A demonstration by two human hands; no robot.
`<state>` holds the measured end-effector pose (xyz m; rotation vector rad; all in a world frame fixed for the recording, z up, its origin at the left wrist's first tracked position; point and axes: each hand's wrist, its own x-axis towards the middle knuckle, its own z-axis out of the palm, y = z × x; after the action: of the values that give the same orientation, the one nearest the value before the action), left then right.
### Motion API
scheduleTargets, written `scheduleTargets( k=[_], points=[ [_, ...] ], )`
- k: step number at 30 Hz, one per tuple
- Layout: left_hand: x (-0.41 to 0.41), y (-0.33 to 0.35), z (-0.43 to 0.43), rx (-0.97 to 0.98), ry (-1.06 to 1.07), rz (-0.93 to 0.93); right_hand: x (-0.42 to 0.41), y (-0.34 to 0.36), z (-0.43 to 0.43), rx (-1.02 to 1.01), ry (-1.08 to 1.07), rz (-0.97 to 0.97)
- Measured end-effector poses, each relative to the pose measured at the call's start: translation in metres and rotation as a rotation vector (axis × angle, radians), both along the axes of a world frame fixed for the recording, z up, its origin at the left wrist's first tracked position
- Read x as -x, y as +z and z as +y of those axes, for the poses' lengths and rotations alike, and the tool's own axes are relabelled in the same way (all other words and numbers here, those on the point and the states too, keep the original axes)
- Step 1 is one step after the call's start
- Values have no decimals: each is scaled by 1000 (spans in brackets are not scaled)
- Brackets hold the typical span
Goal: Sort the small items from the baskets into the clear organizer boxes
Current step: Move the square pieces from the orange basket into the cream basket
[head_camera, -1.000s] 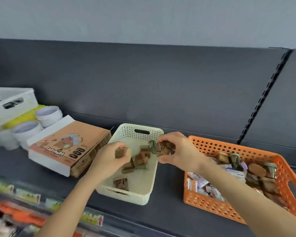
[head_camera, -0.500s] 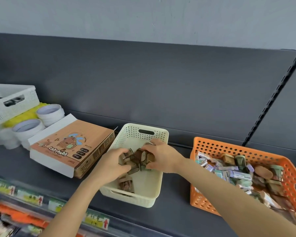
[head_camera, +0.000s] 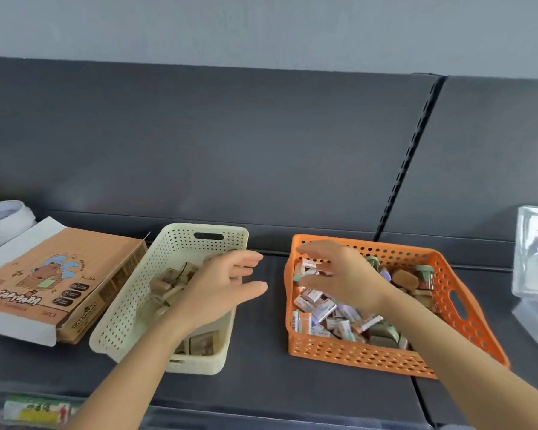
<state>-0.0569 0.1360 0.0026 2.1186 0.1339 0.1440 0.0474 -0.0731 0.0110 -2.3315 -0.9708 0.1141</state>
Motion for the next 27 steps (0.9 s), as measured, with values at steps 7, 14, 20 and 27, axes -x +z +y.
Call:
scheduleTargets(
  k=[7, 14, 20, 27],
  points=[
    [-34, -8, -68, -50, -235, 45, -5, -7, -99, 124, -190, 30],
    [-62, -9, -130, -204, -480, 134, -4, -14, -172, 336, -220, 155],
    [-77, -10, -157, -348, -687, 280, -6, -13, -179, 423, -124, 227],
    [-83, -10, -164, -299, -658, 439, -13, -22, -167, 518, -54, 211]
  ],
)
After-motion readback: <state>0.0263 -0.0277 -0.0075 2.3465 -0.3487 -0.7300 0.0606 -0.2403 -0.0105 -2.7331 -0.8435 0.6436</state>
